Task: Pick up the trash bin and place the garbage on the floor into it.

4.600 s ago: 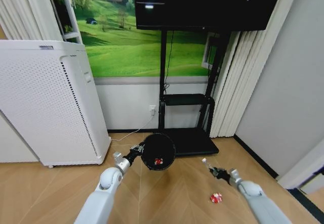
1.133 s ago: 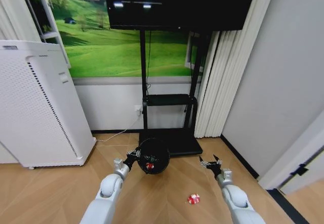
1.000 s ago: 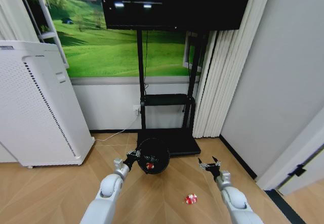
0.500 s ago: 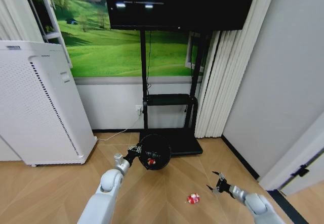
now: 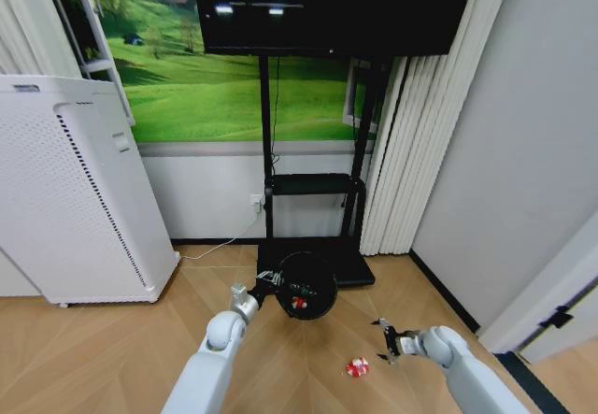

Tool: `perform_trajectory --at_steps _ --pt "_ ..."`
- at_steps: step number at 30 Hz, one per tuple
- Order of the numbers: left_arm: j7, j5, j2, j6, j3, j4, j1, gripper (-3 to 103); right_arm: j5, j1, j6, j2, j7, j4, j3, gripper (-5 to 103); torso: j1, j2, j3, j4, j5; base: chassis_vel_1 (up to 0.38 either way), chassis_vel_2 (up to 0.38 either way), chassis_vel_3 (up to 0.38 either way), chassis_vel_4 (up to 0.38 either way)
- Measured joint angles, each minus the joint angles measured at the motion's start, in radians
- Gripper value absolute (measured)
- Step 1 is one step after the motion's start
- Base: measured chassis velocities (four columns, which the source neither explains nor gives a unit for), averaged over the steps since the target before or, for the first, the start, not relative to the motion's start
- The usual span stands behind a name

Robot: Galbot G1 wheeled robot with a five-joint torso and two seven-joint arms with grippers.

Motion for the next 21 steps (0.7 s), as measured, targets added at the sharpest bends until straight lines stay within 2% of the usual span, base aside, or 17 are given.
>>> perform_trajectory --at_steps 4,8,10,21 --pt "0.000 0.003 -0.010 0.000 0.001 0.005 -0.005 7 -0.055 0.009 0.001 0.024 0.001 -0.018 -0.019 100 0.000 0.000 0.000 0.0003 -0.0002 0.000 0.000 0.000 0.000" --pt "0.000 0.008 -0.013 0.000 0.000 0.006 -0.002 7 -0.071 0.017 -0.009 0.053 0.016 -0.052 -0.029 100 0.000 0.000 0.000 0.0003 -0.0003 0.000 0.000 0.000 0.000" --pt "-0.002 0.010 -0.012 0.000 -0.001 0.001 0.007 7 -0.091 0.034 -0.010 0.099 0.024 -0.096 -0.028 100 0.000 0.000 0.000 0.0006 0.0000 0.000 0.000 0.000 0.000" --pt "-0.017 0.008 -0.005 0.010 -0.001 -0.018 0.013 7 -0.127 0.083 0.002 0.152 0.032 -0.169 -0.062 100 0.000 0.000 0.000 0.0004 -0.0002 0.000 0.000 0.000 0.000"
